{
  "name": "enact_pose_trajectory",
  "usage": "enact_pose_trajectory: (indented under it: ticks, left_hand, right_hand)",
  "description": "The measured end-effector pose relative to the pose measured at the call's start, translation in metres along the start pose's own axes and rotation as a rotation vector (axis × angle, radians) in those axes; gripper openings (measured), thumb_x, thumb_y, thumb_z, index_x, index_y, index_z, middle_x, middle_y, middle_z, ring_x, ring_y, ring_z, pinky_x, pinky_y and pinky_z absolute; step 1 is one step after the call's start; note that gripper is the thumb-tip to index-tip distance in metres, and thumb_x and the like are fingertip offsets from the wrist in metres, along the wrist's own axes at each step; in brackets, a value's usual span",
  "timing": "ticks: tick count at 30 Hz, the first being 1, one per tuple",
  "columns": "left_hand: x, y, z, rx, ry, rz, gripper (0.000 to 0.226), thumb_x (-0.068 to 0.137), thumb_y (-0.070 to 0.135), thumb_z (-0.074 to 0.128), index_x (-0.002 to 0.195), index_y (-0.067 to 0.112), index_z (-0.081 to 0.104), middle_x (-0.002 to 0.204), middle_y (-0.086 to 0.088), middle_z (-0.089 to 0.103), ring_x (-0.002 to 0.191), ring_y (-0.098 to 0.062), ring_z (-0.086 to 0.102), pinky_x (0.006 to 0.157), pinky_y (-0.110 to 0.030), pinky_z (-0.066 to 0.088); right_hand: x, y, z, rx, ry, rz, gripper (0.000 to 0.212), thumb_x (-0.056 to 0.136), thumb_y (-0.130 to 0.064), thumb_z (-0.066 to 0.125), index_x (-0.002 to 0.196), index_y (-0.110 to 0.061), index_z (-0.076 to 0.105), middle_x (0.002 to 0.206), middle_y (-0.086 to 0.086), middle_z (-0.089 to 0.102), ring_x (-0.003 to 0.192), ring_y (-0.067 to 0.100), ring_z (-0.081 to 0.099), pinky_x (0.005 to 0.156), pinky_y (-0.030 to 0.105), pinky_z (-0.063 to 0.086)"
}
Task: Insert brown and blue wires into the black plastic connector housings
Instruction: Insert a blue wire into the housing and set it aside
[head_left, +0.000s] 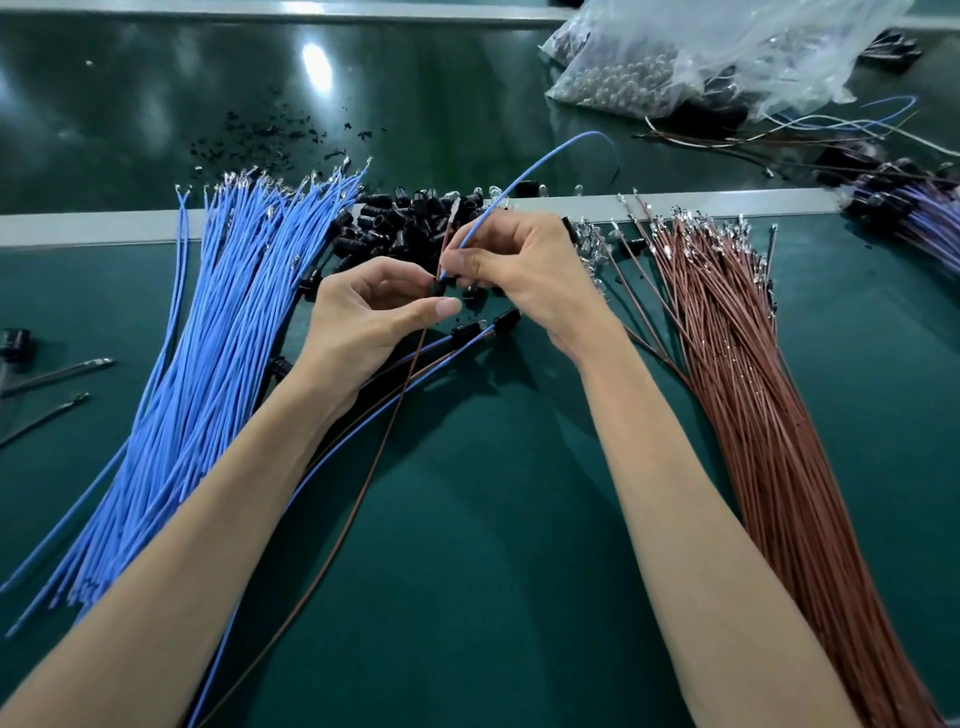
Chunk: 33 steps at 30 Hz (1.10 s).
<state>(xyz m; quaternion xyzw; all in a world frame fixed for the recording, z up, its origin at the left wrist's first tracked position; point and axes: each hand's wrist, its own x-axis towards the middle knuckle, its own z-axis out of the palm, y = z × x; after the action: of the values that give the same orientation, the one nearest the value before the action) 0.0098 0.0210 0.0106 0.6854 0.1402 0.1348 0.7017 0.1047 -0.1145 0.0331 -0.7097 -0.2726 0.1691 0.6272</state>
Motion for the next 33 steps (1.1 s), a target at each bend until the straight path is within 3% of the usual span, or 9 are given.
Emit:
enact_pose_trajectory:
  ticks: [6,11,14,21,26,31,33]
  left_hand:
    - [-0.0005,0.0002,0.0001,0.041,-0.011,0.032,0.027,0.055,0.021,0.084,0.077,0.016,0.069,0.067,0.01,0.069,0.062,-0.002,0.061,0.066,-0.014,0.05]
    - [0.0003,-0.0009,0.0011,0.04,0.023,0.045,0.025,0.056,0.024,0.084,0.076,0.017,0.069,0.065,0.011,0.068,0.059,0.001,0.058,0.063,-0.01,0.046]
    - [0.0002,-0.0016,0.0001,0.041,0.015,0.054,0.026,0.057,0.022,0.084,0.077,0.016,0.069,0.067,0.01,0.069,0.061,-0.001,0.06,0.064,-0.011,0.047]
    - [-0.0005,-0.0015,-0.0003,0.031,0.004,0.058,0.025,0.058,0.02,0.083,0.077,0.015,0.069,0.068,0.01,0.07,0.063,-0.002,0.063,0.066,-0.012,0.049]
    - [-0.0015,-0.0004,-0.0009,0.023,-0.006,0.048,0.018,0.066,0.016,0.08,0.082,0.013,0.072,0.072,0.006,0.073,0.069,-0.007,0.066,0.071,-0.018,0.053]
    - [-0.002,0.0008,-0.0023,0.033,-0.044,0.043,0.021,0.067,0.022,0.076,0.086,0.013,0.073,0.073,0.004,0.074,0.071,-0.009,0.068,0.073,-0.02,0.054]
    - [-0.0018,0.0002,-0.0014,0.017,-0.037,0.035,0.021,0.067,0.024,0.076,0.085,0.015,0.073,0.073,0.003,0.074,0.071,-0.011,0.068,0.074,-0.021,0.054]
  right_hand:
    - [0.0011,0.0004,-0.0009,-0.101,-0.089,-0.006,0.019,0.077,-0.004,0.075,0.069,-0.019,0.066,0.067,-0.001,0.065,0.063,0.006,0.059,0.068,0.02,0.05]
    - [0.0024,0.0031,-0.0009,-0.035,0.024,-0.037,0.022,0.079,0.002,0.072,0.07,-0.017,0.065,0.066,-0.004,0.066,0.059,0.01,0.06,0.066,0.022,0.053]
    - [0.0018,0.0042,0.0004,-0.057,-0.017,-0.03,0.024,0.076,0.003,0.074,0.069,-0.017,0.065,0.063,-0.009,0.066,0.058,0.007,0.061,0.065,0.02,0.051]
    - [0.0003,0.0017,-0.0006,-0.055,-0.012,-0.034,0.02,0.075,0.002,0.076,0.069,-0.015,0.066,0.066,-0.002,0.064,0.059,0.007,0.057,0.067,0.022,0.05]
    - [-0.0002,0.0024,0.0001,-0.15,-0.057,-0.003,0.018,0.074,-0.005,0.079,0.07,-0.018,0.067,0.068,-0.005,0.064,0.066,0.004,0.059,0.071,0.018,0.048]
    - [-0.0014,-0.0005,-0.0049,-0.157,-0.112,0.036,0.011,0.078,-0.011,0.077,0.073,-0.017,0.07,0.075,0.004,0.067,0.072,0.012,0.061,0.077,0.03,0.051]
    - [-0.0034,-0.0024,-0.0075,-0.129,-0.137,0.066,0.008,0.085,-0.018,0.071,0.077,-0.02,0.071,0.074,-0.001,0.069,0.071,0.008,0.061,0.071,0.022,0.049]
